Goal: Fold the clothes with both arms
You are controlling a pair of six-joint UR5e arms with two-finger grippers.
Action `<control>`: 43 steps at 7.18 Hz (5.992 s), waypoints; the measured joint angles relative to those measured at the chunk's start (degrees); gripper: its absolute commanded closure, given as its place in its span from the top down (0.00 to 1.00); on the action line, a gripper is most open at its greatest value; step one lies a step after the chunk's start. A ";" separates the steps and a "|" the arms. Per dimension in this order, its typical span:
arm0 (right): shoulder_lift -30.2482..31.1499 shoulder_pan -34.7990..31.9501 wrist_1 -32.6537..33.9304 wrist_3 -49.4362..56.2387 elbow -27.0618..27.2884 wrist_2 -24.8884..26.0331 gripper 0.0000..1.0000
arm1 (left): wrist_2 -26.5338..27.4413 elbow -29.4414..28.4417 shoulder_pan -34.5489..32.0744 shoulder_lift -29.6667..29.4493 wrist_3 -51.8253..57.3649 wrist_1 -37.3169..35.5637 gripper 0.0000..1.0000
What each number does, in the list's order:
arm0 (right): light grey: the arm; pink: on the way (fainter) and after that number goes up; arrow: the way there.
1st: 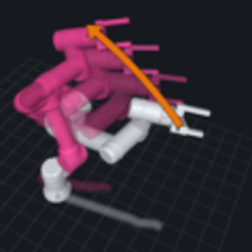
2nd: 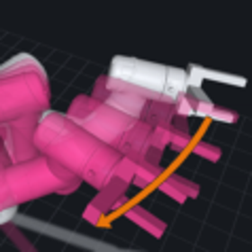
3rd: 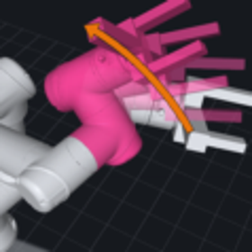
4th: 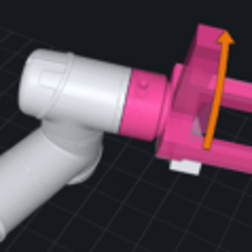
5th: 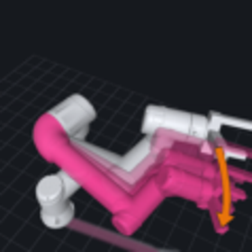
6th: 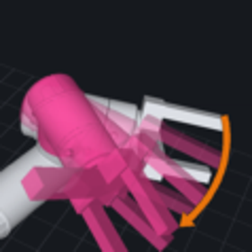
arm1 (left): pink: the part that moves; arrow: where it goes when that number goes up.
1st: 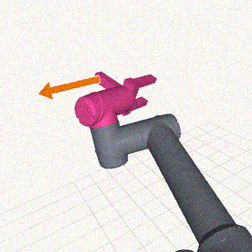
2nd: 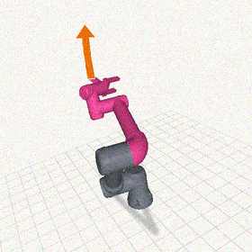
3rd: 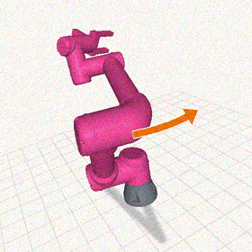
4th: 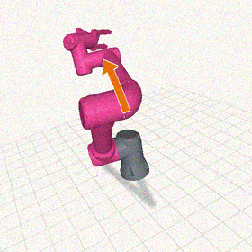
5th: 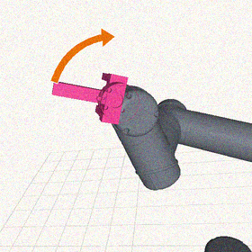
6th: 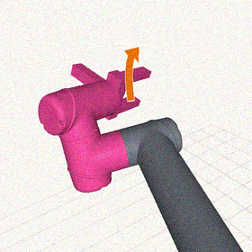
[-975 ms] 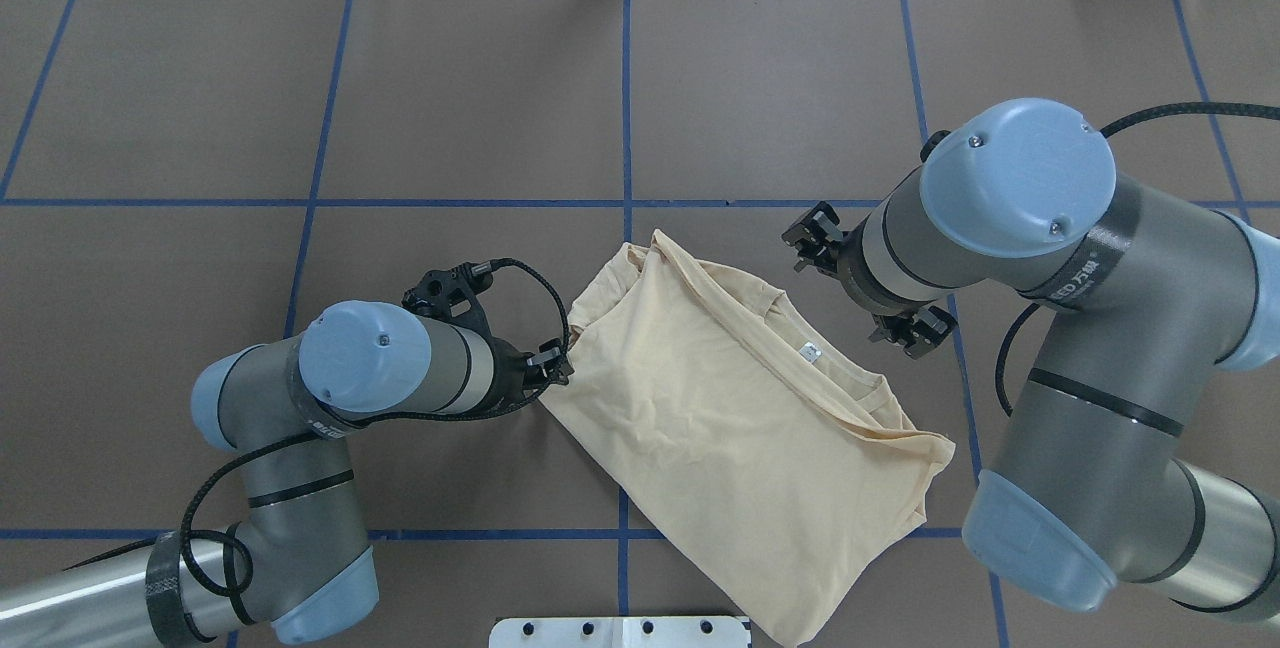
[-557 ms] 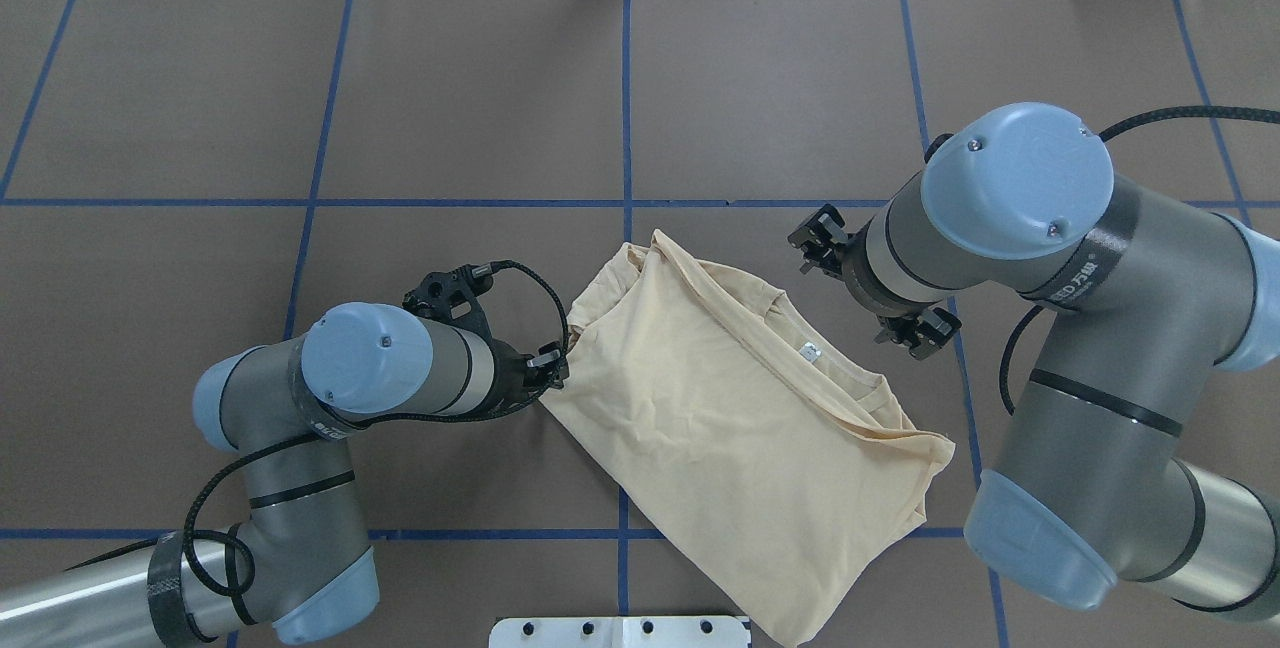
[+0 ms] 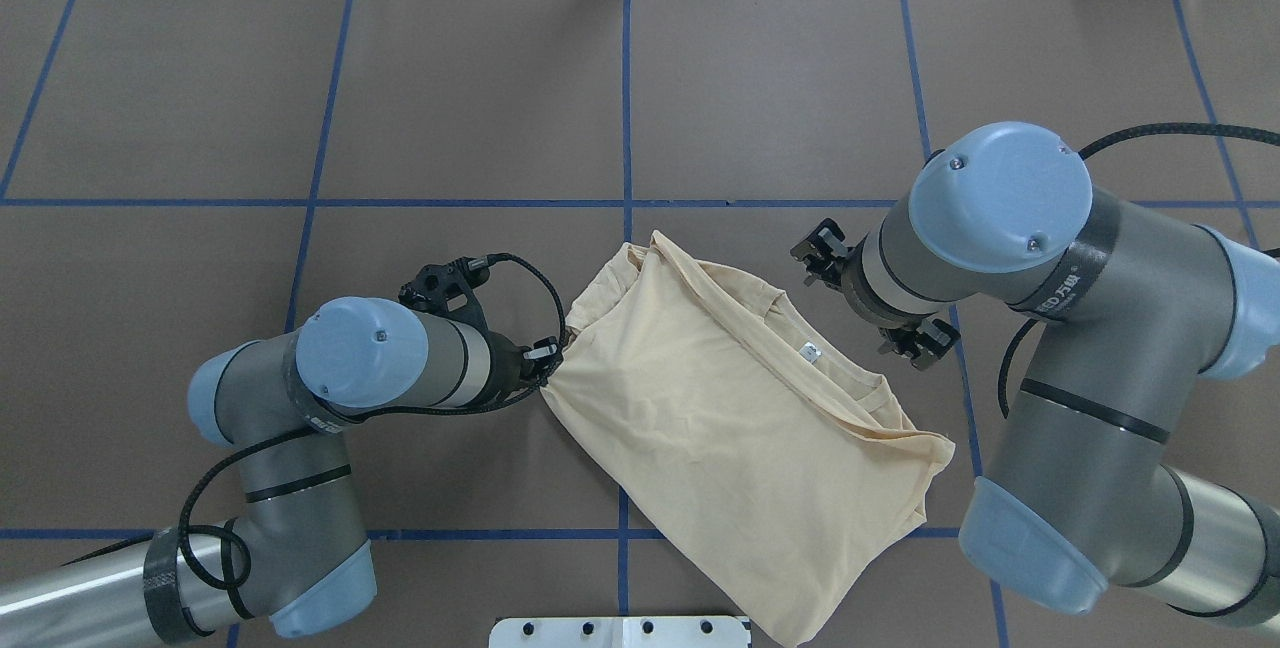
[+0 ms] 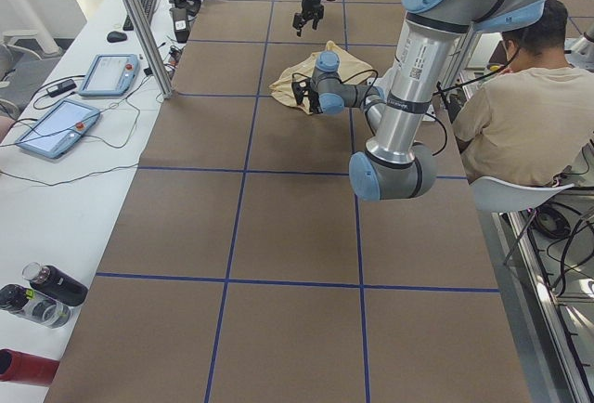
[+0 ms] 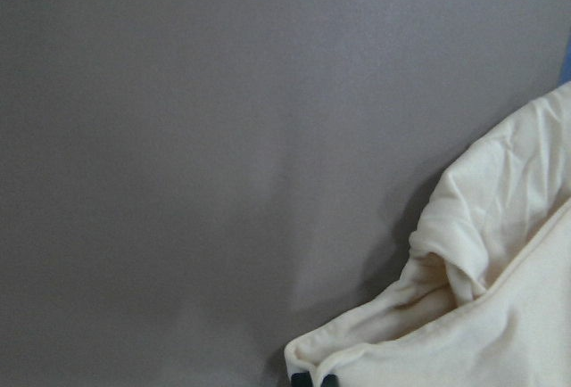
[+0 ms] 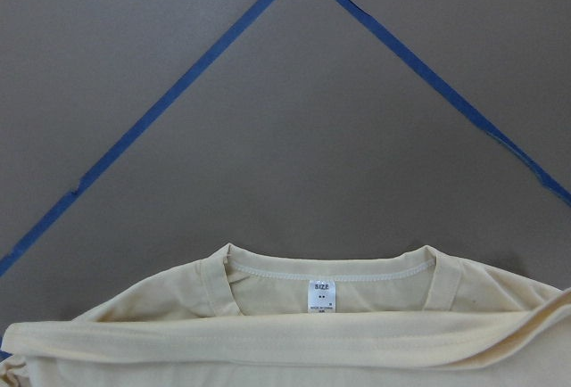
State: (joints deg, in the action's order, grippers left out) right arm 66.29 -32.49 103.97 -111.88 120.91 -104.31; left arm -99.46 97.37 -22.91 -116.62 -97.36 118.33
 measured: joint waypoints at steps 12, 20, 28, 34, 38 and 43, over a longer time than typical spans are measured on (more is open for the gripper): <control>-2.26 13.58 -13.39 -17.32 -5.67 13.95 1.00 | -5.97 -18.99 -23.42 -8.94 26.09 12.12 0.53; -8.99 21.72 -21.24 -39.85 -20.79 27.23 0.76 | -7.33 -12.60 -24.65 -3.87 25.68 11.92 0.53; -9.24 22.63 -17.71 -39.90 -20.58 26.30 0.71 | -7.33 -12.71 -24.55 -4.14 25.43 11.59 0.54; -9.27 23.34 -17.61 -39.97 -20.89 26.18 0.00 | -7.34 -12.32 -24.67 -4.26 25.29 11.66 0.54; -9.64 22.90 -18.14 -39.91 -20.78 26.18 0.00 | -7.35 -11.97 -24.72 -4.09 25.25 11.66 0.54; -10.54 21.69 -17.59 -39.92 -20.64 25.42 0.00 | -7.33 -11.34 -24.72 -3.72 24.69 11.64 0.54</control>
State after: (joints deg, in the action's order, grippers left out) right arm 55.75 -10.80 86.38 -151.81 100.27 -78.89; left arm -106.79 86.02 -47.63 -120.34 -72.67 129.97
